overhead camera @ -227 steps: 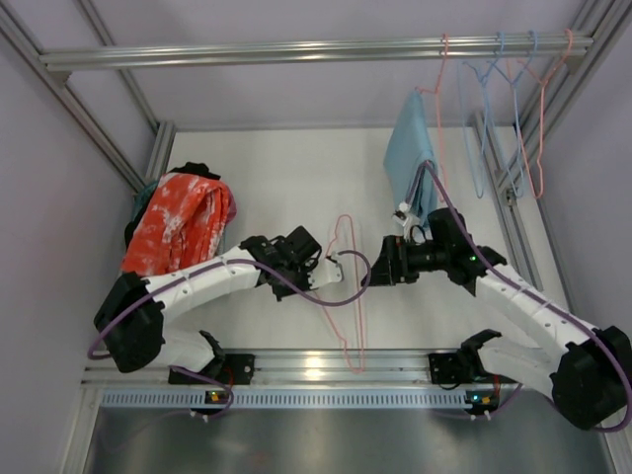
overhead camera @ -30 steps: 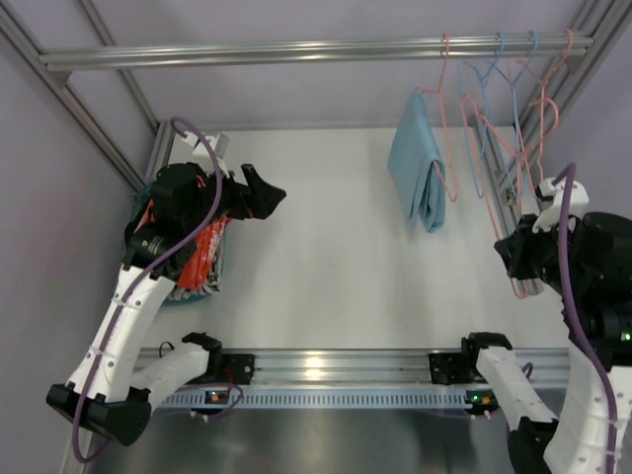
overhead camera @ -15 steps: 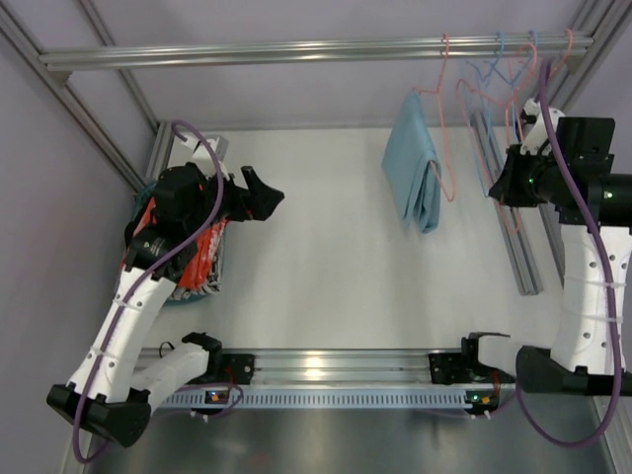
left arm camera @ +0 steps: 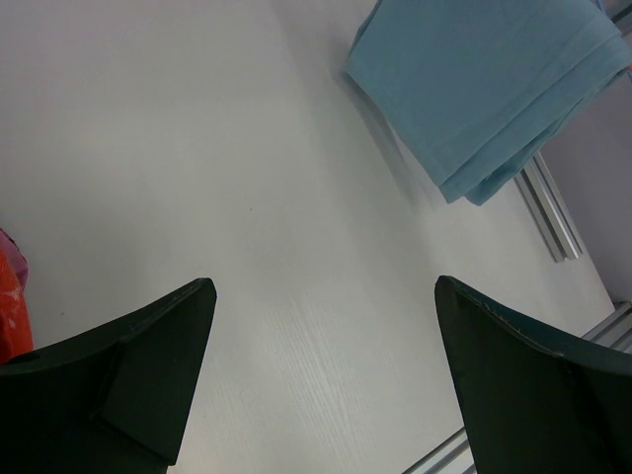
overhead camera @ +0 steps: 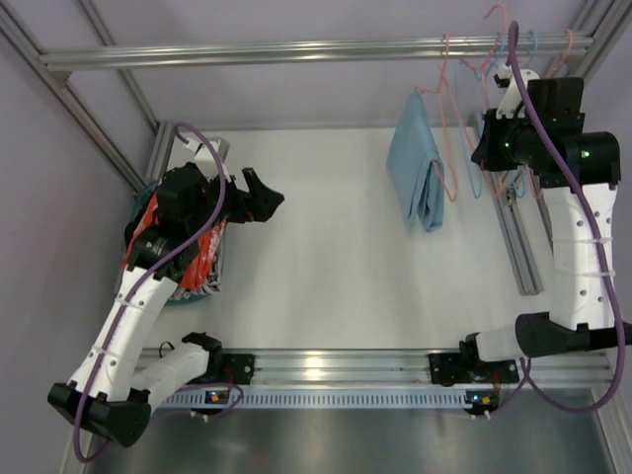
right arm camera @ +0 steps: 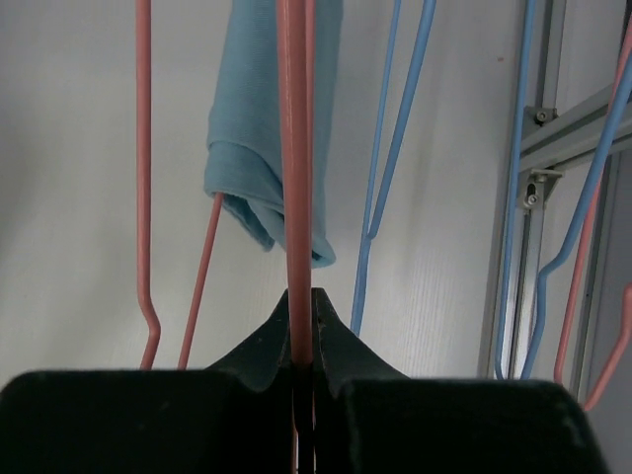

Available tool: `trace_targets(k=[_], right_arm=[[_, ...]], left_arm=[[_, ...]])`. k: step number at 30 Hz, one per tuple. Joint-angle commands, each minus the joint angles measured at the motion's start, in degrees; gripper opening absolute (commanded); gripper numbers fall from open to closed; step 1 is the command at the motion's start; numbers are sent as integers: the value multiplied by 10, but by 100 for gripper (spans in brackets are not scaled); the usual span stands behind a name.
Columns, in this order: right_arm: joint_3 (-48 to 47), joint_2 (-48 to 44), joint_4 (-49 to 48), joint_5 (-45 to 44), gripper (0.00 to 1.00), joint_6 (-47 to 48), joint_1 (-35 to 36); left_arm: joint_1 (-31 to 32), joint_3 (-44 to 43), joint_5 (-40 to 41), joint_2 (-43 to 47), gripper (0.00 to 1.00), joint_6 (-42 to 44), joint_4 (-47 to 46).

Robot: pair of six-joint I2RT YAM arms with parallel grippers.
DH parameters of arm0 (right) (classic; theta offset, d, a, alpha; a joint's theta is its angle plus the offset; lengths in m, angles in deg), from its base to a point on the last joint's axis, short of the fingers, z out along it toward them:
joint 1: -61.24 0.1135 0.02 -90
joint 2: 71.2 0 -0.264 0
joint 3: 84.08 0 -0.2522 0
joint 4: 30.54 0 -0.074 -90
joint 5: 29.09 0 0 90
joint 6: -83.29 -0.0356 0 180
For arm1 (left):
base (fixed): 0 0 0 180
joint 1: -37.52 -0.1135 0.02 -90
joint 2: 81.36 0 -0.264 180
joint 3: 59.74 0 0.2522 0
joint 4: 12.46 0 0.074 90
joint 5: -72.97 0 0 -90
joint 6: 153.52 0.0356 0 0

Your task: Remove the trousers from the hanger

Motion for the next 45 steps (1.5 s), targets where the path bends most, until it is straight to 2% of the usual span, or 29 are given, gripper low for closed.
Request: trace_targets(k=[1, 8, 11, 15, 21, 23, 24, 27, 30, 32, 34, 39, 41, 45], right_arm=[[-37, 28, -48, -35, 0, -5, 11], [-41, 73, -55, -40, 0, -5, 17], [-16, 71, -54, -31, 0, -3, 18], [19, 49, -56, -21, 0, -2, 20], [64, 16, -55, -10, 0, 5, 20], [67, 9, -55, -6, 15, 7, 20], [68, 5, -55, -5, 33, 9, 19], [71, -11, -55, 1, 64, 9, 20], [79, -36, -57, 6, 77, 7, 20], [89, -66, -62, 13, 83, 8, 20], [105, -92, -75, 22, 99, 12, 19], [192, -226, -114, 94, 99, 37, 19], [262, -295, -138, 139, 99, 40, 19], [378, -388, -166, 173, 100, 20, 19]], left_arm=[[0, 5, 3, 8, 99, -6, -13], [0, 16, 0, 19, 99, -3, -4], [-1, 8, -10, 16, 99, 23, 11], [-2, -18, -24, -10, 99, 61, 76], [-14, -47, -66, -41, 99, 78, 121], [-17, -55, -72, -45, 99, 76, 135], [-18, -56, -75, -46, 99, 75, 139], [-24, -65, -102, -45, 99, 81, 157], [-31, -73, -160, -48, 99, 118, 176], [-31, -91, -181, -62, 99, 141, 200], [-33, -118, -180, -75, 99, 166, 215], [-52, -148, -149, -76, 99, 194, 236], [-58, -157, -151, -71, 99, 200, 243], [-86, -155, -165, -45, 99, 195, 247]])
